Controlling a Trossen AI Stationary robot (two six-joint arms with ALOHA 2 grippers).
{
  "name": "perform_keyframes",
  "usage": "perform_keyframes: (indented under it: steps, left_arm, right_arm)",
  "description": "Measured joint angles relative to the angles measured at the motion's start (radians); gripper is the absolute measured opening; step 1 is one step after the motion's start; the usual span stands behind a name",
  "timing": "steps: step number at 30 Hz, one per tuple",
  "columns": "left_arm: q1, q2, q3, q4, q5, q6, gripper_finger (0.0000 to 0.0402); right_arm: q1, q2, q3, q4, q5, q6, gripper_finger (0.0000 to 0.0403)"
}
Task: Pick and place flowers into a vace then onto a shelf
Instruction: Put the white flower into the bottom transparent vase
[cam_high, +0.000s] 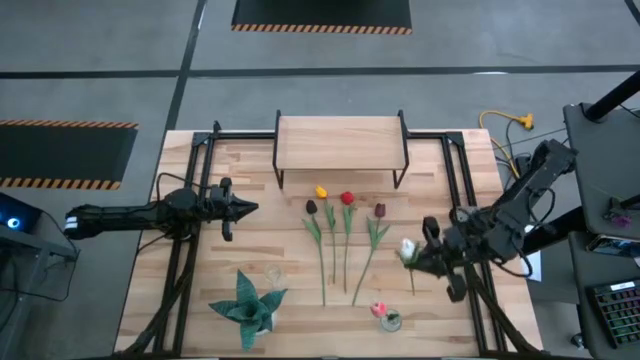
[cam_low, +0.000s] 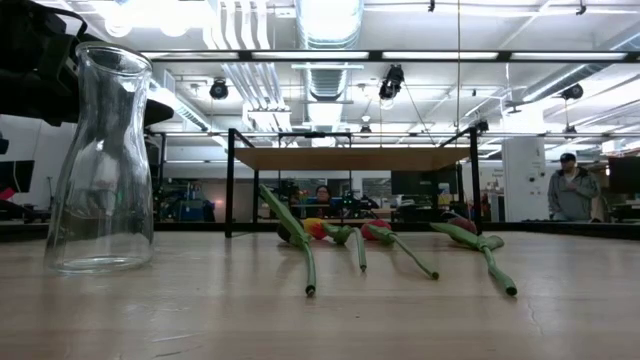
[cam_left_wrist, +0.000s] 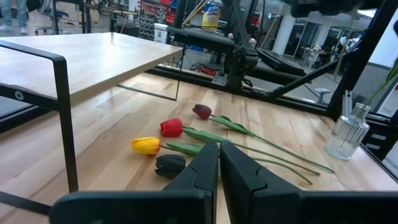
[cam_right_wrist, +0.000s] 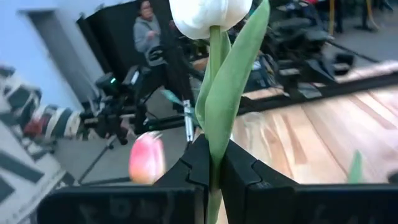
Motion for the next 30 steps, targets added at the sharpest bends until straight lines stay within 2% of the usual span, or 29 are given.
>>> perform_keyframes:
  steps: [11,20,30]
  left_arm:
    - [0.0,0.0,0.0,0.0,0.0,0.0,0.0]
    - [0.0,0.0,0.0,0.0,0.0,0.0,0.0]
    - [0.0,0.0,0.0,0.0,-0.004,0.0,0.0]
  right_arm:
    - [0.057,0.216,0.0,0.348,-0.002,-0.171,0.0013]
    - [0.07,0.333,0.0,0.467,-0.003,-0.168,0.0013]
    - [0.072,0.386,0.0,0.475,0.014,-0.172,0.0013]
